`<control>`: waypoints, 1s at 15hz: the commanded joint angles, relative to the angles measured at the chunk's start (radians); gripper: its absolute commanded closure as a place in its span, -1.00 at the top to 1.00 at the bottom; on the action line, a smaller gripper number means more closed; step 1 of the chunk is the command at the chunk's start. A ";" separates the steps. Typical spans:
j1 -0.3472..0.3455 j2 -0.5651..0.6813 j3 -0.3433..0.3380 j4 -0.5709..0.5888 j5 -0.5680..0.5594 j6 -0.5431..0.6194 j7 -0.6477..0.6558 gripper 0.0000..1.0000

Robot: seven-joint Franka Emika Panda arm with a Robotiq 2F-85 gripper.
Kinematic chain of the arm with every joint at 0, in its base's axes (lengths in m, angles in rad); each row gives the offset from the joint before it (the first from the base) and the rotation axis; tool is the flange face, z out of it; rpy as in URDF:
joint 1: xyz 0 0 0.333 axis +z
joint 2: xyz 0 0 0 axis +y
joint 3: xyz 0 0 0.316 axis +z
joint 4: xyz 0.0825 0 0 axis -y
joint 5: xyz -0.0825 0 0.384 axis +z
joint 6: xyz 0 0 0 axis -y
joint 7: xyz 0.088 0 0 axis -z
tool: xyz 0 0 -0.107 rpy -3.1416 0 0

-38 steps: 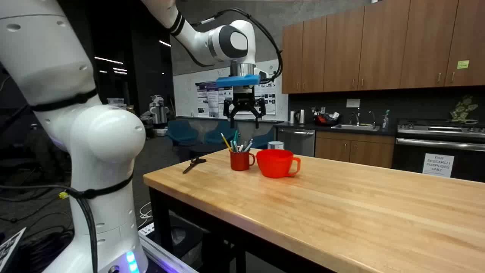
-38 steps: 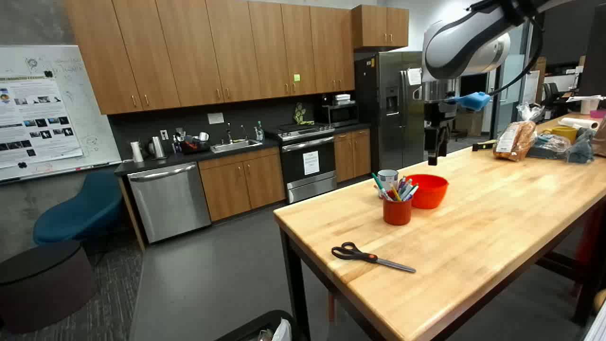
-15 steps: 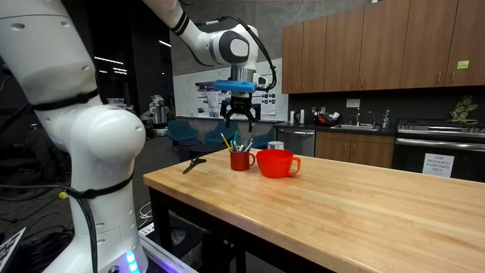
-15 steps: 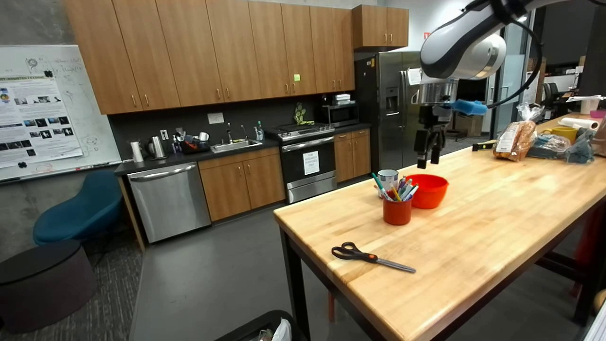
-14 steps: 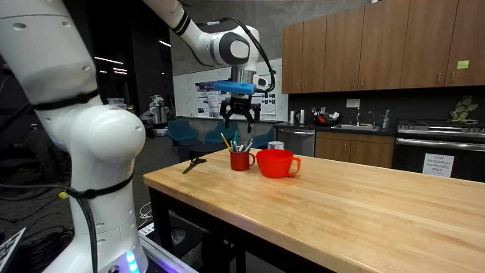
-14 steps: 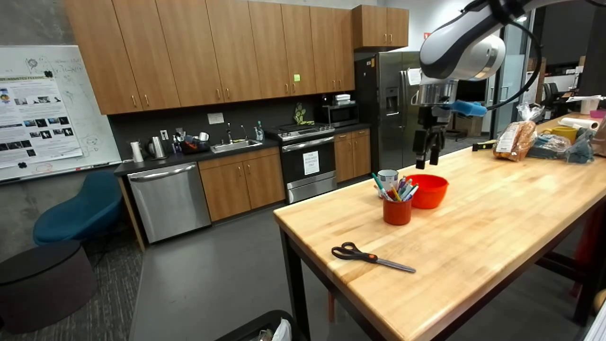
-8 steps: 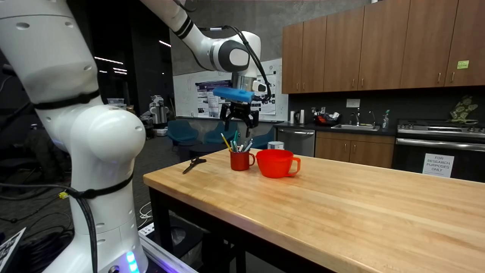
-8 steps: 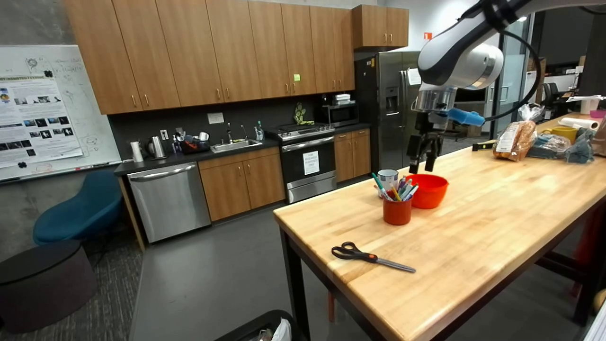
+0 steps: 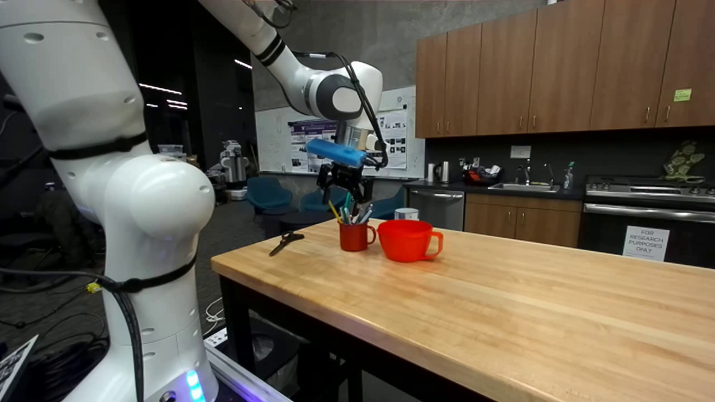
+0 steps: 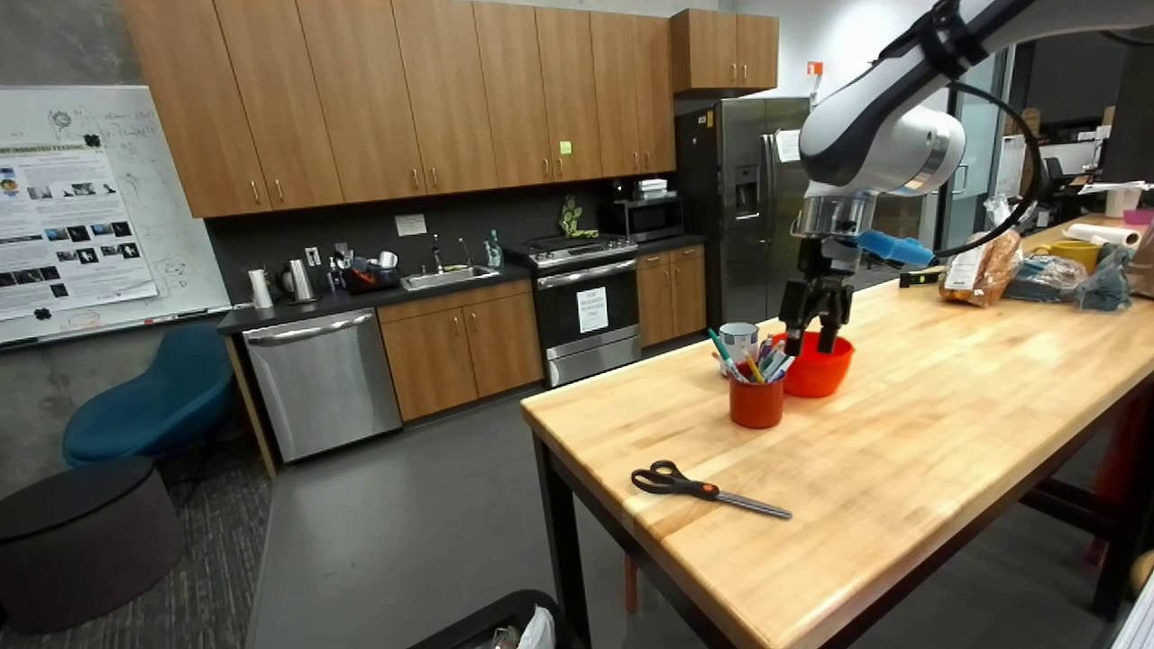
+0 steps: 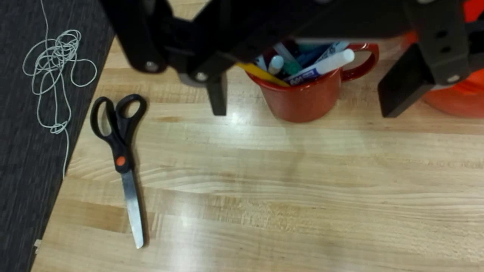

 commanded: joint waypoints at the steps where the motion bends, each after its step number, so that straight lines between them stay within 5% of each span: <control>1: 0.010 -0.021 0.000 -0.036 0.046 0.088 -0.043 1.00; 6: 0.013 -0.015 -0.003 -0.056 0.061 0.164 -0.055 1.00; 15: 0.013 -0.033 0.000 -0.057 0.048 0.156 -0.046 -0.36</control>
